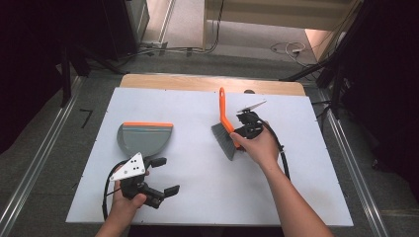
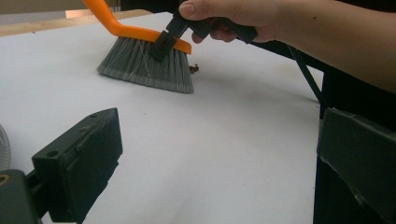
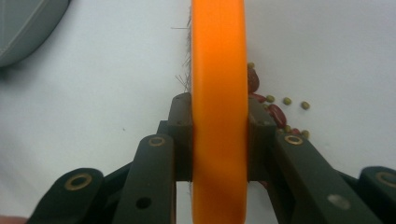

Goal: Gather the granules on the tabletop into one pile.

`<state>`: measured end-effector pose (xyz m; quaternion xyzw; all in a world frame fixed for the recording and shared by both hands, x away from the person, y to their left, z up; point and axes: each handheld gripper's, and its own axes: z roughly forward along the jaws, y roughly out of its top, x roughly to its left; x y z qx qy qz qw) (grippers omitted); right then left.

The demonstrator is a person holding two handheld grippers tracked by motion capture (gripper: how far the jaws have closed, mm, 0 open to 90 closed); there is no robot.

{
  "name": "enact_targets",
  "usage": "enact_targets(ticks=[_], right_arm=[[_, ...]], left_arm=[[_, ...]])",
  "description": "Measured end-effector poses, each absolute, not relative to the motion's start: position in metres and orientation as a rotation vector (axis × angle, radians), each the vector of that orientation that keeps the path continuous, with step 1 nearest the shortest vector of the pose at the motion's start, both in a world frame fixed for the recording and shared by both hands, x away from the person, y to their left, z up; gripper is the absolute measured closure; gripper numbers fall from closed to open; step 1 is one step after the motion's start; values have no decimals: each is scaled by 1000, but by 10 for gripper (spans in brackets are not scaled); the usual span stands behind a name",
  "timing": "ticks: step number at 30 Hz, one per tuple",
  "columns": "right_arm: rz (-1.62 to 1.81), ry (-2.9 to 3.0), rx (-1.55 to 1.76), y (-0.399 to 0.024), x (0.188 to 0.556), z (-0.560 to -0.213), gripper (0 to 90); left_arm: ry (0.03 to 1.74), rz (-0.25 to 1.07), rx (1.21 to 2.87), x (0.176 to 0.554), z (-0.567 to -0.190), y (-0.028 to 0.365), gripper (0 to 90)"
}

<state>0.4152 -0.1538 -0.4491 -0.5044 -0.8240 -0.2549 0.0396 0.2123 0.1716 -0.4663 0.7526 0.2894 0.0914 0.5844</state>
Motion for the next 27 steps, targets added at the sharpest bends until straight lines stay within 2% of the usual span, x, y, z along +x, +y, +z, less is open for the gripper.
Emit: enact_targets(ticks=[7,16,21,27], right_arm=[[-803,-2512,-1544,-164,414,-447,684],[-898,-2567,-1589,-195,408,-418,685],[-766,-2734,-1720,-218,403,-419,686],[-587,-2922,-1803,-214,400,-429,685]], left_arm=[[677,216,1757,212,-466,172,12],[676,217,1753,212,-466,173,12],[678,215,1756,213,-466,172,12],[678,213,1755,213,-467,170,12]])
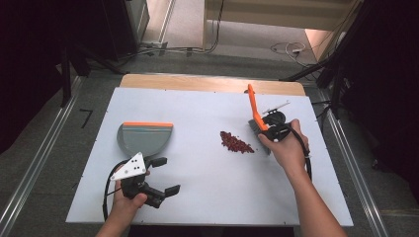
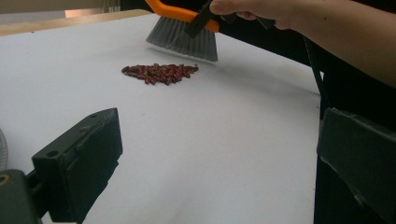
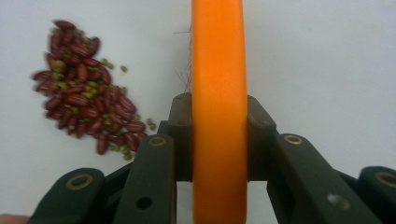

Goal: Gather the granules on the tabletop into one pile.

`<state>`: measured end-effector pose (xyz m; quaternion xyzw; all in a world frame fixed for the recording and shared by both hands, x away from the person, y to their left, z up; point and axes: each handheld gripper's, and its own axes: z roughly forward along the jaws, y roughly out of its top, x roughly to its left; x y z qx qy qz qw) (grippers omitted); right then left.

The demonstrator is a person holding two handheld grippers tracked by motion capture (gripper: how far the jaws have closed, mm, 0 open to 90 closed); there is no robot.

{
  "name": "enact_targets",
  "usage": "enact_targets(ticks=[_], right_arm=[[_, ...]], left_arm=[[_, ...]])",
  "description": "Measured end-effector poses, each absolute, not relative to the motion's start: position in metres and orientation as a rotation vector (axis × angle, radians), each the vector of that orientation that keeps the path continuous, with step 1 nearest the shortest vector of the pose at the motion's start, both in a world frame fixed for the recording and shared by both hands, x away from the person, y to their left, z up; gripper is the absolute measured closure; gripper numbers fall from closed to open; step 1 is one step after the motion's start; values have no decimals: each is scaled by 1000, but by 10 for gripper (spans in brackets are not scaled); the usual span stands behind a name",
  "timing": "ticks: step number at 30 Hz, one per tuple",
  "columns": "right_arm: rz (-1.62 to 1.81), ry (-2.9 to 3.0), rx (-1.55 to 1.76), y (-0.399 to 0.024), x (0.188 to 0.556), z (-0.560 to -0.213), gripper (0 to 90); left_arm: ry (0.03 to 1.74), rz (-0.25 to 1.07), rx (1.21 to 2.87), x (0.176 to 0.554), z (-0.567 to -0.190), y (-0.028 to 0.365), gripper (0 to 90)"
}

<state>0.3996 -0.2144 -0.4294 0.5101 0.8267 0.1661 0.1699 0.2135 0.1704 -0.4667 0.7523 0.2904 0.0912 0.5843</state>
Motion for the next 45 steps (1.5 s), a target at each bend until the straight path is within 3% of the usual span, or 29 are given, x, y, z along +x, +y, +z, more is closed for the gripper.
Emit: enact_targets(ticks=[9,19,45], right_arm=[[420,2392,1287,-173,390,-440,686],[432,2476,1125,-154,385,-439,685],[426,2496,1053,-155,381,-437,685]], left_arm=[[677,215,1762,213,-467,172,12],[677,216,1761,213,-466,173,12],[676,218,1762,213,-466,173,12]])
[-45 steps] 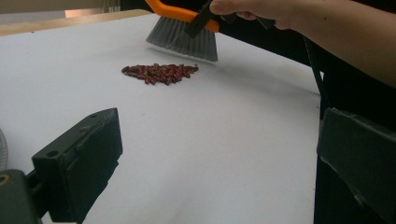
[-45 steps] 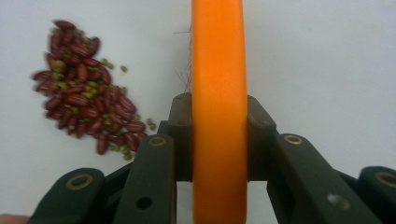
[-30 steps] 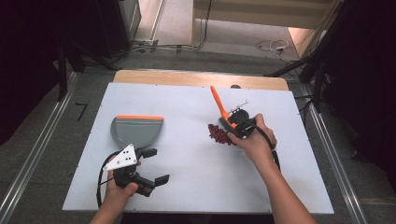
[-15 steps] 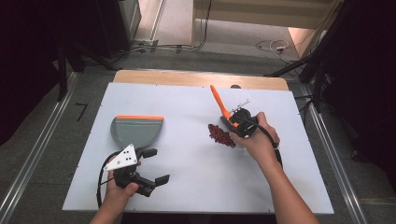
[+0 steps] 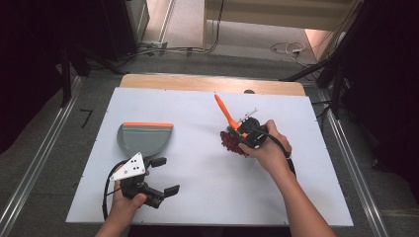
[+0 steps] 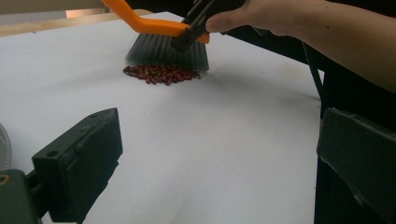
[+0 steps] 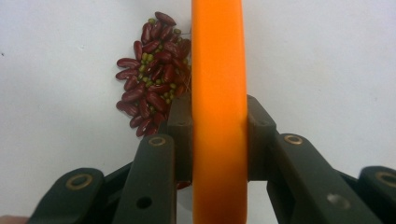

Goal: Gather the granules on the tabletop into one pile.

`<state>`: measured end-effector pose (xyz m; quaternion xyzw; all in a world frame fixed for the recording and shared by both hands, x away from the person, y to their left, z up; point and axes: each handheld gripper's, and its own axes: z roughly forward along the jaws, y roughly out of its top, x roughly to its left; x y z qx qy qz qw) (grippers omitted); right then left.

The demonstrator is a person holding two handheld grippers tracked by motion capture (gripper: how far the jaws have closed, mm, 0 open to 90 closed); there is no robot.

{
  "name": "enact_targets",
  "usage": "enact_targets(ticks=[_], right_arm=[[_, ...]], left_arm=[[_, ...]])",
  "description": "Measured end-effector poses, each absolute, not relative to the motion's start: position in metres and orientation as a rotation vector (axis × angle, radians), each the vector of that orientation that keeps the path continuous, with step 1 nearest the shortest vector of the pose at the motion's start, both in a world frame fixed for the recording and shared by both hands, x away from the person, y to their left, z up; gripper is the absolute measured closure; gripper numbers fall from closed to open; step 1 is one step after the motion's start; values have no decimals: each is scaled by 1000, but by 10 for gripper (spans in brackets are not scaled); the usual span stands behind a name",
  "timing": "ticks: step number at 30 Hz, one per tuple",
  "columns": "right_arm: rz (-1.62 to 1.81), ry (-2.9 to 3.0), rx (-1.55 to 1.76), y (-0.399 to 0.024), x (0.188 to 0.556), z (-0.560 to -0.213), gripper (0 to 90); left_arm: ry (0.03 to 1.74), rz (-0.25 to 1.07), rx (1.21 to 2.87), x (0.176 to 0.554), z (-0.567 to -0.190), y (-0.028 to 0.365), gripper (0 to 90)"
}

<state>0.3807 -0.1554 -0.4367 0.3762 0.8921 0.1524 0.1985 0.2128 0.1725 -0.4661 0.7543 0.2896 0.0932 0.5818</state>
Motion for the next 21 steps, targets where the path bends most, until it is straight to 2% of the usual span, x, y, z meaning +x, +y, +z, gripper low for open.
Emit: enact_targets(ticks=[6,13,21], right_arm=[[516,2534,956,-166,381,-423,684],[625,2744,571,-188,368,-405,684],[582,2916,402,-184,361,-424,684]], left_arm=[[678,218,1758,213,-466,173,12],[679,218,1760,213,-466,172,12],[676,213,1760,213,-467,169,12]])
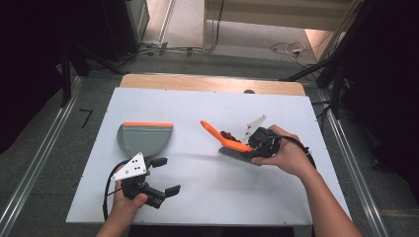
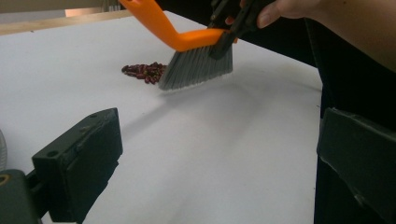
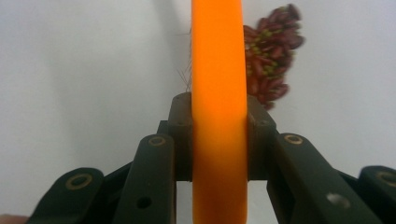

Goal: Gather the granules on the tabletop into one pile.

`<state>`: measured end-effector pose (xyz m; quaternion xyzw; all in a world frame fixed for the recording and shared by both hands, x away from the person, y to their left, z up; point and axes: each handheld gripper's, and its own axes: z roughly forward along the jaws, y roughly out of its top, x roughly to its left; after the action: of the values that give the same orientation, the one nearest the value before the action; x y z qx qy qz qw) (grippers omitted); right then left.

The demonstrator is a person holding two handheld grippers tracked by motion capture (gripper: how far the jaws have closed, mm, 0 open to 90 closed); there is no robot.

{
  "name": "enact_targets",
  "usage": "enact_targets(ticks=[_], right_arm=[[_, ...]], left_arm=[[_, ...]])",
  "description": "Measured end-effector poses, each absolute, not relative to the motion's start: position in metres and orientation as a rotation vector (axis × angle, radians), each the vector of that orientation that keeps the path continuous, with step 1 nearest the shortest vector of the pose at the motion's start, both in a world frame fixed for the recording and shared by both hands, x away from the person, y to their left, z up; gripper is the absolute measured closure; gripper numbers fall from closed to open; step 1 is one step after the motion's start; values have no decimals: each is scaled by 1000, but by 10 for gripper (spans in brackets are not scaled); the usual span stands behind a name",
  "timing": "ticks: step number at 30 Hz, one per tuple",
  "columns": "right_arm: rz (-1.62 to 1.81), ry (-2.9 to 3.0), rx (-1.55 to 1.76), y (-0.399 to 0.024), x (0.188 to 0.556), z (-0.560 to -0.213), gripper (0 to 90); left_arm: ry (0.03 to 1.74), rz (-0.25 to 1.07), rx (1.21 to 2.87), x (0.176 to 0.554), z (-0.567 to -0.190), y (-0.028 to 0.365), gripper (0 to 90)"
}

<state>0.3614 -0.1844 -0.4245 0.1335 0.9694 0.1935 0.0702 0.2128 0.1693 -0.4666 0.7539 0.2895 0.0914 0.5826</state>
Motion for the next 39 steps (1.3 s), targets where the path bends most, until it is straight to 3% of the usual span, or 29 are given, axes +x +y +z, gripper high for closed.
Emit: enact_targets(ticks=[16,39], right_arm=[[648,2936,441,-184,393,-437,684],[615,2899,524,-178,400,-436,685]], left_arm=[[678,217,1764,213,-467,171,12],[678,215,1761,213,-467,171,12]])
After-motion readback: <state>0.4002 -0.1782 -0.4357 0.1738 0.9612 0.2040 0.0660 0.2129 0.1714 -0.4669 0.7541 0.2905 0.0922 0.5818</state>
